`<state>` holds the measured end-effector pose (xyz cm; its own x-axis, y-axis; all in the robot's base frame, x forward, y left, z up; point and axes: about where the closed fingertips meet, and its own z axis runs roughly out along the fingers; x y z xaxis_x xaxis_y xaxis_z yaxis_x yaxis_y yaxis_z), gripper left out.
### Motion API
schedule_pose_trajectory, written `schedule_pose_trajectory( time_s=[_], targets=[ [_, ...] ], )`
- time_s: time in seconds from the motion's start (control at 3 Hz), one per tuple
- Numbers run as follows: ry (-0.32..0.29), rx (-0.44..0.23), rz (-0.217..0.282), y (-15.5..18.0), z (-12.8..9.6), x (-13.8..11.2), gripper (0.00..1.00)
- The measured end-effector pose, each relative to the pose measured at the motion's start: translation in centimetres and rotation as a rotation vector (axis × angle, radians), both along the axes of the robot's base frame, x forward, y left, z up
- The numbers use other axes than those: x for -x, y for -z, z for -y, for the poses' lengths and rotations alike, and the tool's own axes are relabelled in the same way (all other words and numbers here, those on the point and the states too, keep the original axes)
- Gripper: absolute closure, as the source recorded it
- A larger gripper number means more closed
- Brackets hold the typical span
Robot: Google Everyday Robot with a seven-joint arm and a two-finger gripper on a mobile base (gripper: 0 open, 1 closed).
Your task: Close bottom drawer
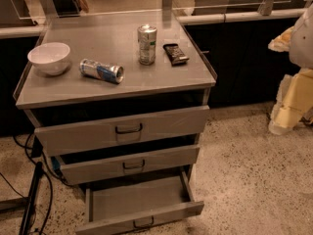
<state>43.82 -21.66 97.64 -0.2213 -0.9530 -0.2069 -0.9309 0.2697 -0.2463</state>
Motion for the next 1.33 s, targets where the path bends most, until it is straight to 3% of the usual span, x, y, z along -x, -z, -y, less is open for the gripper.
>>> schedule_pose_trajectory(
  time_s=[0.33,0.67,1.33],
  targets=[
    [0.0,0.0,0.0,0.0,0.0,0.0,0.0],
    [0.0,0.0,0.0,0.0,0.0,0.0,0.11],
    [0.0,0.0,0.0,0.0,0.0,0.0,0.58]
  ],
)
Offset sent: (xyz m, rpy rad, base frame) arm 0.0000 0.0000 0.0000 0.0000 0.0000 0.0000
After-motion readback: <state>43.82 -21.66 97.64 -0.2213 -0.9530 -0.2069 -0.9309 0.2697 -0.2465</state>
